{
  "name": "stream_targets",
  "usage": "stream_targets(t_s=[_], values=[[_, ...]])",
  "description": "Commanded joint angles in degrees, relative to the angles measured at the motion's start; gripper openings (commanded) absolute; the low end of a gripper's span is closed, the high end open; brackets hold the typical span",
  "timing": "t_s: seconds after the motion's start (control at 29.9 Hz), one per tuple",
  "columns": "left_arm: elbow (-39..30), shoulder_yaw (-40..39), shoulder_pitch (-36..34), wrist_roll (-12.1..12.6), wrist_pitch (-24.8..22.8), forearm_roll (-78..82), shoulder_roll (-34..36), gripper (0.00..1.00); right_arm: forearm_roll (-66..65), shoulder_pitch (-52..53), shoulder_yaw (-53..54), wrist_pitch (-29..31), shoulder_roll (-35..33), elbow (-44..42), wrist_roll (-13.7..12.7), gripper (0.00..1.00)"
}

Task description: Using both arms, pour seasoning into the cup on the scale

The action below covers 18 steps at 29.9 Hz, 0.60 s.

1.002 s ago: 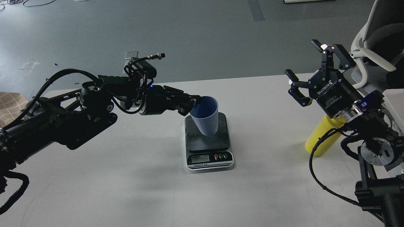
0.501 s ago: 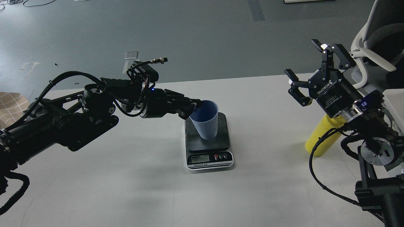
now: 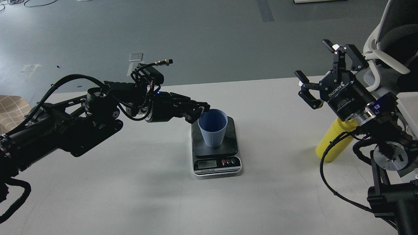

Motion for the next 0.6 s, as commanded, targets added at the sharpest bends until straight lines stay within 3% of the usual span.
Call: stream_targets(t_s=[0.0, 0.1, 0.27, 0.57], values=[[-0.08, -0.4, -0.2, 0.0, 0.02, -0.27, 0.0, 0.45, -0.01, 0.0, 0.0, 0.0, 0.0, -0.02, -0.03, 1.0], [-0.17, -0.49, -0.21, 0.0, 0.02, -0.27, 0.09, 0.56, -0.01, 0.0, 0.0, 0.0, 0.0, -0.02, 0.06, 1.0], [-0.17, -0.84, -0.29, 0.0, 0.55, -8.33, -0.62, 0.98, 0.08, 0.08, 0.17, 0.0, 0.0, 0.07, 0.06, 1.0], [-0.09, -2.95, -0.29, 0.0, 0.46, -24.53, 0.26, 0.98, 0.26, 0.08, 0.17, 0.0, 0.0, 0.51, -0.03, 1.0]])
